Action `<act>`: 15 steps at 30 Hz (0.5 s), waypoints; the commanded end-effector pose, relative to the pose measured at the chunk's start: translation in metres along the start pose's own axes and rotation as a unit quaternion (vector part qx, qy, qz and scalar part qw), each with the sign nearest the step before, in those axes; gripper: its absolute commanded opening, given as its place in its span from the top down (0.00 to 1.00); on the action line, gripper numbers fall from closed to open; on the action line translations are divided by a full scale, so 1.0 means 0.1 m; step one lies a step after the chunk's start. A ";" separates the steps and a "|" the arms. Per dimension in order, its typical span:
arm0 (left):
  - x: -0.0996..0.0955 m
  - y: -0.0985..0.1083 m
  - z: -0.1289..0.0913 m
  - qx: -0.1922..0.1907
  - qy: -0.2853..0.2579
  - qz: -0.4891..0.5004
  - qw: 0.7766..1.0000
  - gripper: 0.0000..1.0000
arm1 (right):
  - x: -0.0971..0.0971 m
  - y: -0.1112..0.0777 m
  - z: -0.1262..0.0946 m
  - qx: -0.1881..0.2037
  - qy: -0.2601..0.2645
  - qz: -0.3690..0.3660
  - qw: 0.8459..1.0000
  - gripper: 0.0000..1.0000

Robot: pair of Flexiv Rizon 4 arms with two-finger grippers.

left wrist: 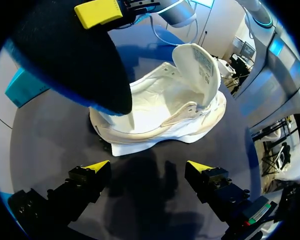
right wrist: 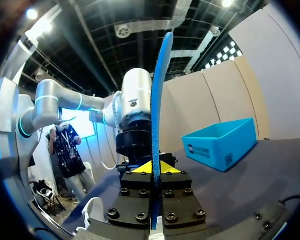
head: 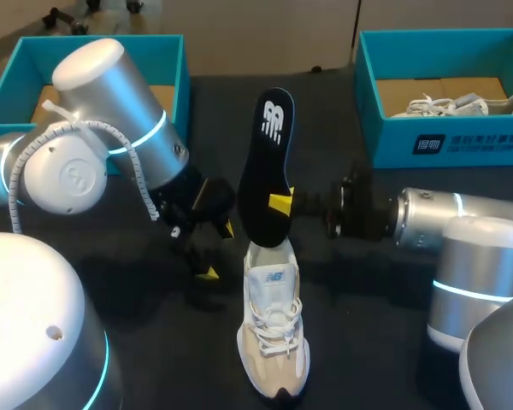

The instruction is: Take the shoe out of the shoebox, open the shoe tongue, remove and reinsert the insole, then place the shoe into the shoebox

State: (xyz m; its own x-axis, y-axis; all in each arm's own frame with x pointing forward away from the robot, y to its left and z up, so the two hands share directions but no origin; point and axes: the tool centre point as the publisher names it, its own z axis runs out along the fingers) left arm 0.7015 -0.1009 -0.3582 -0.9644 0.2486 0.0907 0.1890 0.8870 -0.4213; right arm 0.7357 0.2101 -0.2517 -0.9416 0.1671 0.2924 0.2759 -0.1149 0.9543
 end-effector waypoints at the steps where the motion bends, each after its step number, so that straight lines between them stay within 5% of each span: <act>1: 0.01 0.00 0.00 -0.001 -0.002 0.000 1.000 0.00 | -0.03 -0.06 0.03 -0.001 0.003 0.002 1.000 1.00; 15: 0.01 0.00 0.00 -0.001 -0.002 0.000 1.000 0.00 | -0.03 -0.23 0.06 -0.009 0.000 0.046 0.999 1.00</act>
State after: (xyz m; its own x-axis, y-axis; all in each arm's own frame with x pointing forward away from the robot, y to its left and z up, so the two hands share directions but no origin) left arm 0.7015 -0.1009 -0.3581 -0.9644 0.2485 0.0906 0.1890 0.8870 -0.4213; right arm 0.7317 0.2127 -0.2707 -0.9125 0.1574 0.3775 0.3569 -0.1444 0.9229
